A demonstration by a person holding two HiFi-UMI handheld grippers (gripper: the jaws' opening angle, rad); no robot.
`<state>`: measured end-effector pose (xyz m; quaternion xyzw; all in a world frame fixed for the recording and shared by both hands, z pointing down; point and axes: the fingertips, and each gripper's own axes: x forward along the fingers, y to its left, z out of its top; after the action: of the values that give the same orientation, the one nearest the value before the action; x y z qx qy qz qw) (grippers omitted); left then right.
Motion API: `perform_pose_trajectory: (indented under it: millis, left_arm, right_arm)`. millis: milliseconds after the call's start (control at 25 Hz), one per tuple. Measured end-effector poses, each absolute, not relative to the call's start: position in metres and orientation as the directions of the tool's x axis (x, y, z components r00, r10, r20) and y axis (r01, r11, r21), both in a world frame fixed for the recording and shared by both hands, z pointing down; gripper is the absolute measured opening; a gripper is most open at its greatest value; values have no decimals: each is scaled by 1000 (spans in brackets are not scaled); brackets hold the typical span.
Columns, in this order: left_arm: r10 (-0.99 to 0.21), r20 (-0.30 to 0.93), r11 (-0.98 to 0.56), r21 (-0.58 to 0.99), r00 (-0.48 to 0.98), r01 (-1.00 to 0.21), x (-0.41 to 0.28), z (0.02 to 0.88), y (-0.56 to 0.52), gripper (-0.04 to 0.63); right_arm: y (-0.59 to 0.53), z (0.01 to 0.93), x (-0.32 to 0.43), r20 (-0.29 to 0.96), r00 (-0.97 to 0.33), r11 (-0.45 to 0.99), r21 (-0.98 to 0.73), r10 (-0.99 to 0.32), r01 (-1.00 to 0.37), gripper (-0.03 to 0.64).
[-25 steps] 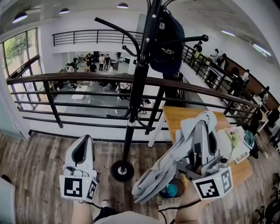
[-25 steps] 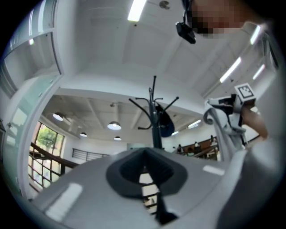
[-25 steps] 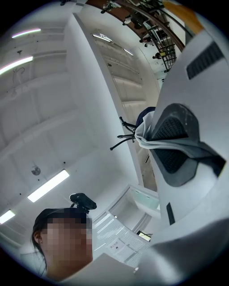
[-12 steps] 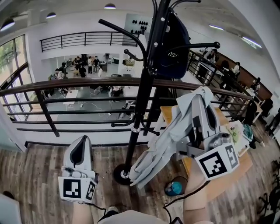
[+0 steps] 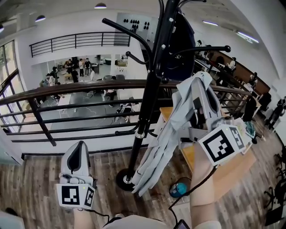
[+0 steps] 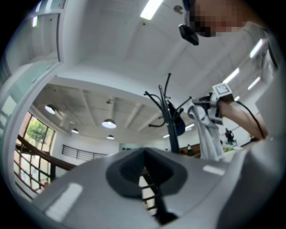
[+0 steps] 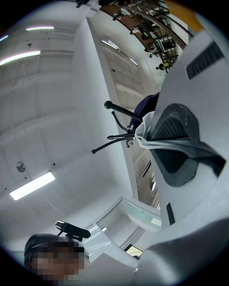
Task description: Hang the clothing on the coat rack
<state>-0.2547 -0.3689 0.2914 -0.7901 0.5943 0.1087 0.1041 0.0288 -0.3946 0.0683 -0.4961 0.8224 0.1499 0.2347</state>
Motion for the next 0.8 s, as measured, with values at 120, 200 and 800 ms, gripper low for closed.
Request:
perform_pose_trajectory:
  millis: [120,200,800]
  left_arm:
    - [-912,-299,-284,-30,279,-958,-264,290,-381,9]
    - [-910,-301,-290,-26,284,-957,-270,290,-388,9]
    - [-907,-309,-304,8,286,-953,-276,291,-406,9]
  right_arm:
    - [-409,58,23,-538,-378,439,15,-753,-898,12]
    - [-417,55,19,-535,-372,436,7,-759,-900,12]
    - [-423,54,-5,-484,-387,396,89,-785,-914,12]
